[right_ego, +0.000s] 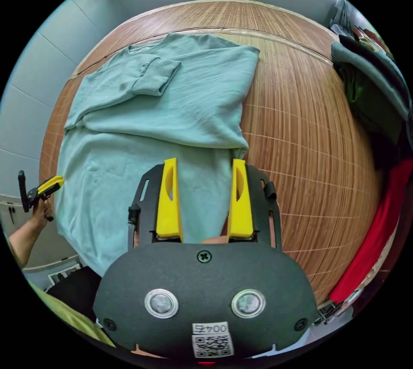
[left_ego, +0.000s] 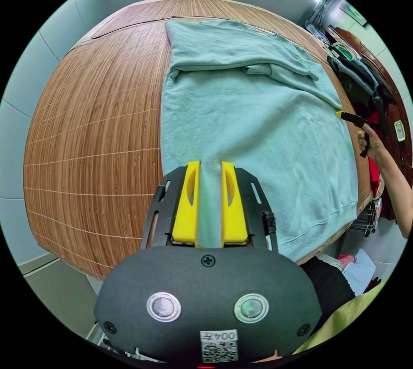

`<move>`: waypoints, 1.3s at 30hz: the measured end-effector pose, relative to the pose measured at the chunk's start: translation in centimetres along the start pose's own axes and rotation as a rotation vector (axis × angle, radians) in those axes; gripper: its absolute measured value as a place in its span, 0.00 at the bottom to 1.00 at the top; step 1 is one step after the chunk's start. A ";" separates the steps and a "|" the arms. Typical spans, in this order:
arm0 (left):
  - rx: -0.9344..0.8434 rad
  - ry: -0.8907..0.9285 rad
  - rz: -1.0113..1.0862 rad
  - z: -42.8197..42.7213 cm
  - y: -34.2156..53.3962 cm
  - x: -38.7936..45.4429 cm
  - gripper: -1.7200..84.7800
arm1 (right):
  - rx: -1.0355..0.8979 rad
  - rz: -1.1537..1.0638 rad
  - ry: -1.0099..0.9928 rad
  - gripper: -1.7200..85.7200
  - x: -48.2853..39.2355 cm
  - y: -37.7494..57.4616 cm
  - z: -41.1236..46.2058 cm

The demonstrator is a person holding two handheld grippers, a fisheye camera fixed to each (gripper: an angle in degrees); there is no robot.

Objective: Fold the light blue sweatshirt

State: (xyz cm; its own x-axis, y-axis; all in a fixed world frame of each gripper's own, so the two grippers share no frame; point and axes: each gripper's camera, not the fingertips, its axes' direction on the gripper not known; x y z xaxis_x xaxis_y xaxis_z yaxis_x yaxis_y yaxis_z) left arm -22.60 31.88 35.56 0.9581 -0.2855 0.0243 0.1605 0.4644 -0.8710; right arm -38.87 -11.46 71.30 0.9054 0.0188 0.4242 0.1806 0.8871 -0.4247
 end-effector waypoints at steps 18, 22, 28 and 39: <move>0.136 0.074 0.038 -3.2 -7.5 -2.6 0.13 | 0.260 -0.017 0.111 0.23 -3.1 4.8 4.2; 0.010 -0.066 0.084 1.1 -11.3 -3.2 0.11 | 0.284 -0.045 0.180 0.22 -4.4 5.2 5.1; 0.042 0.072 0.073 1.8 -12.3 -7.7 0.08 | 0.283 -0.055 0.151 0.21 -3.9 5.0 6.3; 0.022 0.181 0.350 -1.5 -6.5 1.1 0.13 | 0.258 -0.032 0.059 0.21 -1.5 3.6 8.3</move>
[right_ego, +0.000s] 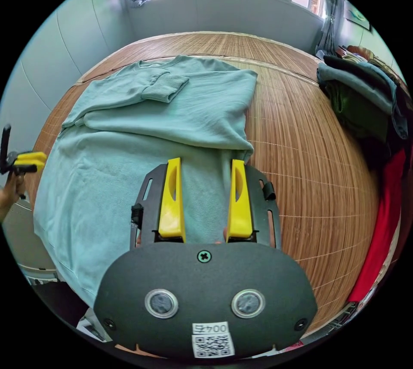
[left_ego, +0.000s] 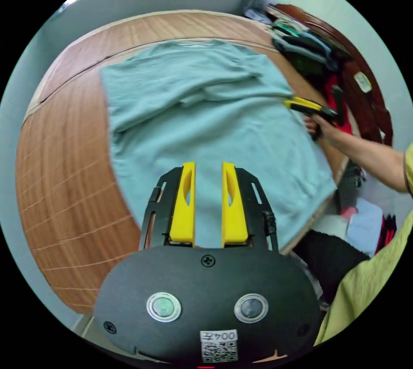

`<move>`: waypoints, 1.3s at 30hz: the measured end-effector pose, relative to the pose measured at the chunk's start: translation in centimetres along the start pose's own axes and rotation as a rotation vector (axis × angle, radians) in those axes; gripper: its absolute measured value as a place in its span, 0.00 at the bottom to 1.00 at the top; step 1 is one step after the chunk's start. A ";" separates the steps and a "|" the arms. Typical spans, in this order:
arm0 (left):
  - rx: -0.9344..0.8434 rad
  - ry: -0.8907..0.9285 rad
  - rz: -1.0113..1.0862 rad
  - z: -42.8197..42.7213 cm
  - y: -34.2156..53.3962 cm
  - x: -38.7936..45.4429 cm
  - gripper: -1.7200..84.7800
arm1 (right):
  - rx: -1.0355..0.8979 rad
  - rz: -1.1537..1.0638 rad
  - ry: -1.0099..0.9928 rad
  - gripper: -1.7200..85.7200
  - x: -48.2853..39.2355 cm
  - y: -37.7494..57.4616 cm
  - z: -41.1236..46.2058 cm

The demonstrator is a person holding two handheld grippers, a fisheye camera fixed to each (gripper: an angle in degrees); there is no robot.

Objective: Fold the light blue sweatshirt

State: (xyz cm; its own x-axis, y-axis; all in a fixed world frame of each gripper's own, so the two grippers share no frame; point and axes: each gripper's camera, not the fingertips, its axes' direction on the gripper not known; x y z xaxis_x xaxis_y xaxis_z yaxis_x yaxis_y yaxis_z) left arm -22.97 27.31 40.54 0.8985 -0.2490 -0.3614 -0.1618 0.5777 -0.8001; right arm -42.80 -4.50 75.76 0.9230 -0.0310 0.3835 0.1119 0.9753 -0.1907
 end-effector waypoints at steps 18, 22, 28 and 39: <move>-0.226 0.098 0.685 7.5 5.5 15.8 0.09 | 0.001 -0.001 -0.001 0.21 1.7 -0.9 3.5; -0.230 0.241 0.387 8.3 6.5 12.7 0.05 | 0.001 -0.003 0.002 0.21 2.2 -1.1 4.3; -0.186 0.299 0.299 7.2 5.6 11.4 0.05 | 0.000 -0.001 -0.003 0.21 3.2 -1.5 5.5; -0.088 0.222 -0.044 7.1 7.4 2.2 0.05 | 0.001 -0.001 -0.005 0.21 5.6 -2.0 7.7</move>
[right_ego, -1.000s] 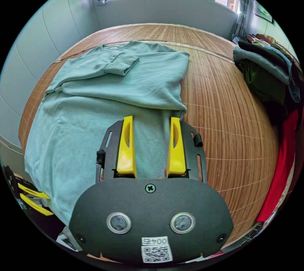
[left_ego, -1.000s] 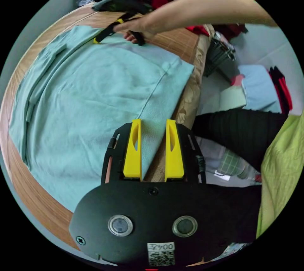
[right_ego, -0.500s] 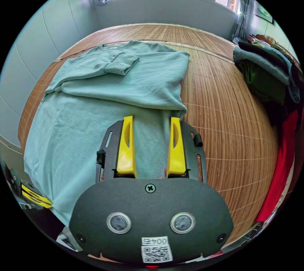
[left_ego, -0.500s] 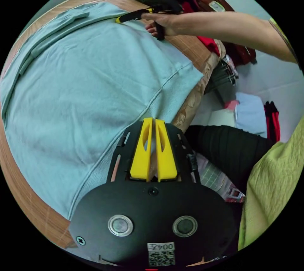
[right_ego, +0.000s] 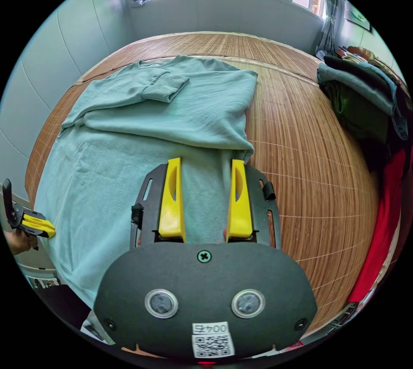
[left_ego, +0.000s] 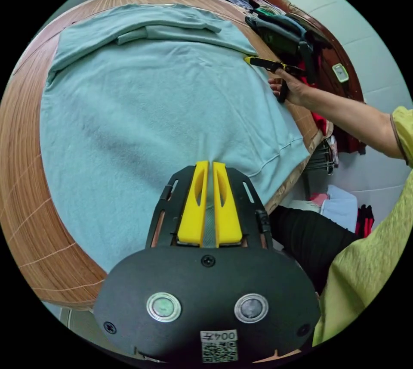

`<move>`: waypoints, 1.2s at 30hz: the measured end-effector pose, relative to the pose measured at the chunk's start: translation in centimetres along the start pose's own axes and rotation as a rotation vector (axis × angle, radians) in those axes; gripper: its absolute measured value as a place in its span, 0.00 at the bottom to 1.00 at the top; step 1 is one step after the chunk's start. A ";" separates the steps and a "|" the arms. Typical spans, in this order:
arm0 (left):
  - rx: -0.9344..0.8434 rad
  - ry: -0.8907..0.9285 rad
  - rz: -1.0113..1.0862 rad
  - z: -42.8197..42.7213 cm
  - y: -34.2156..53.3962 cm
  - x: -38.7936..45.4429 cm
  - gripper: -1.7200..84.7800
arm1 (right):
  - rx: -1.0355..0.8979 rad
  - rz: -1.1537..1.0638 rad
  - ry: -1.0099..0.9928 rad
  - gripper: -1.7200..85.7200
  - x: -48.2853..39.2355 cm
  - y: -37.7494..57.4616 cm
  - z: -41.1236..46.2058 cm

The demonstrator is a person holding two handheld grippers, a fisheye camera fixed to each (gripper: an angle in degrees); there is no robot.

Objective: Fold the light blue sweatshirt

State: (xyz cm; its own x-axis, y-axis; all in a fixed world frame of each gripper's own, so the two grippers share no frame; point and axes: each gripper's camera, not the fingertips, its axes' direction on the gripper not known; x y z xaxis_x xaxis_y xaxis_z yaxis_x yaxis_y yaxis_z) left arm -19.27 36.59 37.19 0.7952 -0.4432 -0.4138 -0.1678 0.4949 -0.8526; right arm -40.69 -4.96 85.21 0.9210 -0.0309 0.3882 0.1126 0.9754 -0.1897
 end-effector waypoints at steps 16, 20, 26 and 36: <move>0.139 -0.202 -0.435 -7.6 8.1 -5.8 0.11 | -0.007 0.000 -0.002 0.21 5.4 -1.0 3.0; 0.138 -0.195 -0.486 -9.4 10.4 -7.3 0.13 | -0.066 0.066 -0.049 0.20 8.0 -2.1 3.3; 0.089 -0.111 -0.518 -9.6 12.7 -8.9 0.14 | -0.177 0.126 -0.330 0.15 14.8 -0.6 -0.5; 0.071 0.060 -0.573 -10.8 15.3 -11.0 0.13 | -0.387 0.459 -0.537 0.14 21.0 19.1 -4.6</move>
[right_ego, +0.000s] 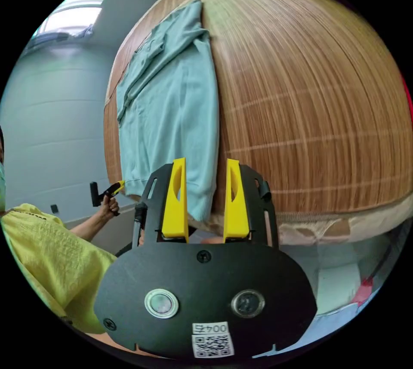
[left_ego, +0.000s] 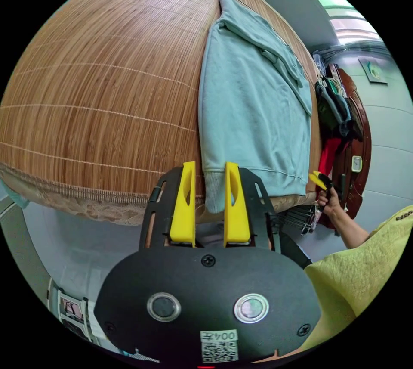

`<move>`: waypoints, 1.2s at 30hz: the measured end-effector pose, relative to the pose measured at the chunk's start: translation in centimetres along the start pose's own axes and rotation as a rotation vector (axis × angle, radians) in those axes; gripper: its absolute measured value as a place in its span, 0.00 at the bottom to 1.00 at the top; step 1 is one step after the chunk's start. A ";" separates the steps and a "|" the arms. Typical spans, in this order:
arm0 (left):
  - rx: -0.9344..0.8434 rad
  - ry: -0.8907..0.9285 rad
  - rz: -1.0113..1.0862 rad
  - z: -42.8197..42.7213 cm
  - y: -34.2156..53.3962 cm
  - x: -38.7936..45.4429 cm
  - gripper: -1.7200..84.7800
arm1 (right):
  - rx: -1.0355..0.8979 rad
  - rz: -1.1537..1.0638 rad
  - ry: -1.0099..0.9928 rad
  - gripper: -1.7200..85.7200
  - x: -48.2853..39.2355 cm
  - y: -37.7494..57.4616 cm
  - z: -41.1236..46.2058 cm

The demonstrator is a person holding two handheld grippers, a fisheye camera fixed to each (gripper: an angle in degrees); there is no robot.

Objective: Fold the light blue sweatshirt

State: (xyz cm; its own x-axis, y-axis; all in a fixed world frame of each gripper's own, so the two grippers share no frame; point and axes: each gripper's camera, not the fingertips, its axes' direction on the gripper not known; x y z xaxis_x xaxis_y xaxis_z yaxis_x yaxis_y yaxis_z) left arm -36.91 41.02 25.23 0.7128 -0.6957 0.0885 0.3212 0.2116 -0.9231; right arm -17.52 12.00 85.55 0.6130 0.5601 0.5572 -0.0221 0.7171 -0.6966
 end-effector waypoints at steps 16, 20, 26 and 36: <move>-0.104 0.203 -0.197 -3.1 2.6 -5.0 0.07 | -0.043 0.158 -0.189 0.10 4.9 6.1 3.3; -0.110 0.241 -0.162 -7.1 2.7 -4.6 0.06 | -0.027 0.161 -0.209 0.10 3.1 6.9 -0.2; -0.040 0.335 -0.093 -15.8 3.1 -3.5 0.05 | 0.061 0.075 -0.220 0.08 -2.2 8.4 -8.7; -0.067 0.390 -0.075 -24.1 8.0 -4.5 0.04 | 0.048 0.030 -0.174 0.07 -7.3 17.3 -14.6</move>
State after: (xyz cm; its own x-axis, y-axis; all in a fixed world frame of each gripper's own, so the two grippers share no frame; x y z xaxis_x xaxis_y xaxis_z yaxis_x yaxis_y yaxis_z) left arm -52.55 29.28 8.48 0.3943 -0.9187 0.0199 0.3129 0.1139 -0.9429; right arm -10.82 14.27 62.82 0.4661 0.6414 0.6094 -0.0787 0.7161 -0.6936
